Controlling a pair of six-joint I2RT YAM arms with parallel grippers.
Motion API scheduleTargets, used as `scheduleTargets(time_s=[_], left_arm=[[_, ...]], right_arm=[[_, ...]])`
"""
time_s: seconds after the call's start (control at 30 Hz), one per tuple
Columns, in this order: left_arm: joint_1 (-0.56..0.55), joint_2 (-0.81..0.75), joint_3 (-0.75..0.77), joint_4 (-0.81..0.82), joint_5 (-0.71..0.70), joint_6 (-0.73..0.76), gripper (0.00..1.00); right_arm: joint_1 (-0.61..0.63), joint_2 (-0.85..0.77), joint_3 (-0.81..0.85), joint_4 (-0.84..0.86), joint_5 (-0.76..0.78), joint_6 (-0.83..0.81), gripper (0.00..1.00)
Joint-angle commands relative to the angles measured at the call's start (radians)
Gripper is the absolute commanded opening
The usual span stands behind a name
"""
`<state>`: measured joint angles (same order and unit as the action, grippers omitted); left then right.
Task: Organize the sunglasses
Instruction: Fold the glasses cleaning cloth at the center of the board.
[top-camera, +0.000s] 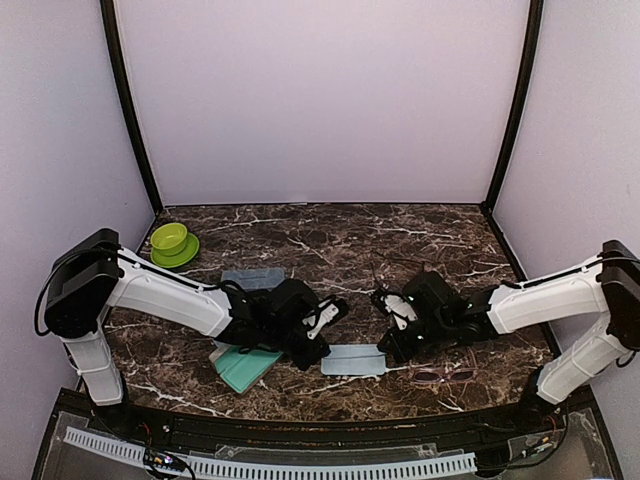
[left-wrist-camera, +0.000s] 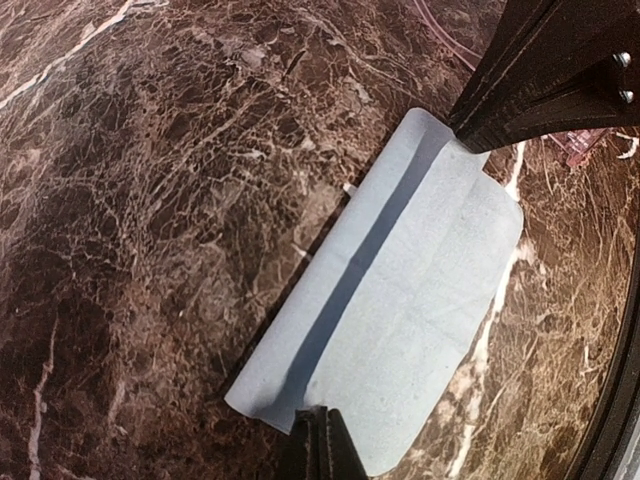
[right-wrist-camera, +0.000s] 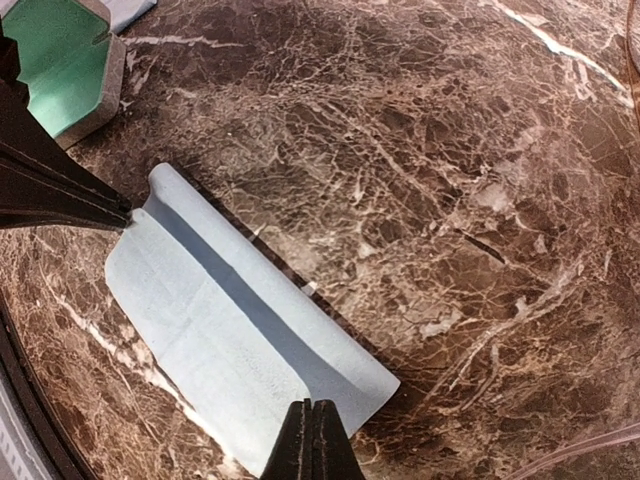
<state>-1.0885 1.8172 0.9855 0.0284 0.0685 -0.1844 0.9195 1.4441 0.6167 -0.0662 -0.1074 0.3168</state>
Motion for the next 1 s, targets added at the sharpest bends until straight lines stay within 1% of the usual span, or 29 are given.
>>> scheduleTargets(time_s=[0.0, 0.97], left_arm=[[-0.01, -0.044, -0.007, -0.016, -0.003, -0.004, 0.0], [-0.021, -0.05, -0.013, -0.031, 0.002, -0.016, 0.0]], right_arm=[[0.016, -0.022, -0.01, 0.027, 0.007, 0.018, 0.0], [0.041, -0.01, -0.025, 0.029, 0.019, 0.043, 0.0]])
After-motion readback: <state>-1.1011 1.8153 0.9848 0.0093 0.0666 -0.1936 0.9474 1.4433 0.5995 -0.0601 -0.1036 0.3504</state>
